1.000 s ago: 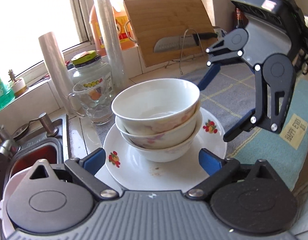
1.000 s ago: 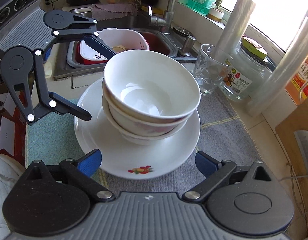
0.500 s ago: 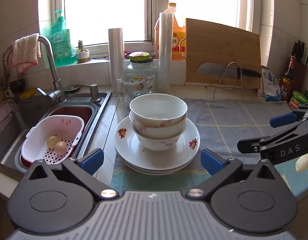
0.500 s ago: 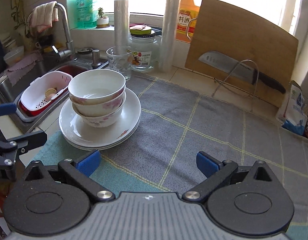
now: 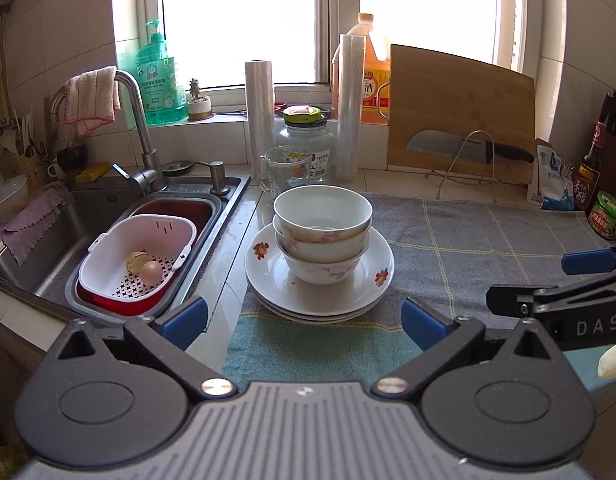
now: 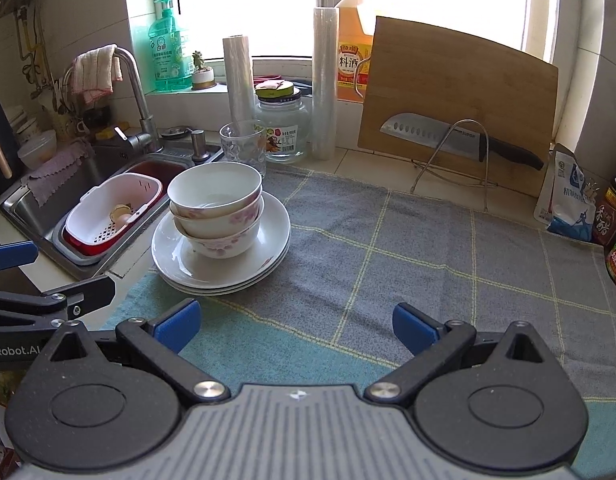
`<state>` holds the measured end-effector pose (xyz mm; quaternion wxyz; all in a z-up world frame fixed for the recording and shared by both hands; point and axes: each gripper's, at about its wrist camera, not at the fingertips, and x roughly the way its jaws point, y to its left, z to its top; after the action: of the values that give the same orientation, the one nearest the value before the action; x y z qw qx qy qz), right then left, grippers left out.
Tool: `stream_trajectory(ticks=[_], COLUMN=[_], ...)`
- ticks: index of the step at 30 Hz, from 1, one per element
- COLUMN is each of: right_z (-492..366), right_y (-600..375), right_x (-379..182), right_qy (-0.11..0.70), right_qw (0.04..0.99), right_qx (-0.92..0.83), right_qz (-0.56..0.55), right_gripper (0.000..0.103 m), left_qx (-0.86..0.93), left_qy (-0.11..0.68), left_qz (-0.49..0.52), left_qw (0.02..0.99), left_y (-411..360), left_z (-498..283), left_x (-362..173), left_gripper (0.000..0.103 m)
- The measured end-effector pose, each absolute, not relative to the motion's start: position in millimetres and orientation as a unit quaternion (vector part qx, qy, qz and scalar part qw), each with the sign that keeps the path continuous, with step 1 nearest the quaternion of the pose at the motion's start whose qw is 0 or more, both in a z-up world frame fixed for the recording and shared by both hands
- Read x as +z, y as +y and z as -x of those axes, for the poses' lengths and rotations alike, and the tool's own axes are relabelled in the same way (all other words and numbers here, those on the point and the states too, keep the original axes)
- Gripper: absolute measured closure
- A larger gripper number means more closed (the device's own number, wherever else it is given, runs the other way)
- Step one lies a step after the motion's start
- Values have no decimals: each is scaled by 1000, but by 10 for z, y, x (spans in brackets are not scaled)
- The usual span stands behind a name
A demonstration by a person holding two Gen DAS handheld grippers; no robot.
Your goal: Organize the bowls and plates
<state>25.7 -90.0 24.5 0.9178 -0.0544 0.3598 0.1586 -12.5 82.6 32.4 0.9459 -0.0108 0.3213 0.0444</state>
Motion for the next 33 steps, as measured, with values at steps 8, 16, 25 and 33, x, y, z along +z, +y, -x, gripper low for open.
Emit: stream_trajectory(ticks=[8,16,25,33], right_z=[-205,-180,-164,-164], right_y=[-918,-932,-929,-929], right_x=[280,319,351,359], right_qy=[350,342,339,336], right_qw=[921,924,925,926], right_qx=[161,163,164,164], right_qz=[52,49,46,47], right_gripper=[0,0,0,0], left_qx=[51,54,55,55], left_qy=[320,321,322,320], left_qz=[8,6,4,3], left_qw=[946,946,945,946], left_y=[811,797,785,779], left_z=[149,140,135,140], left_x=[356,380,396,405], left_gripper=[1,1,1,1])
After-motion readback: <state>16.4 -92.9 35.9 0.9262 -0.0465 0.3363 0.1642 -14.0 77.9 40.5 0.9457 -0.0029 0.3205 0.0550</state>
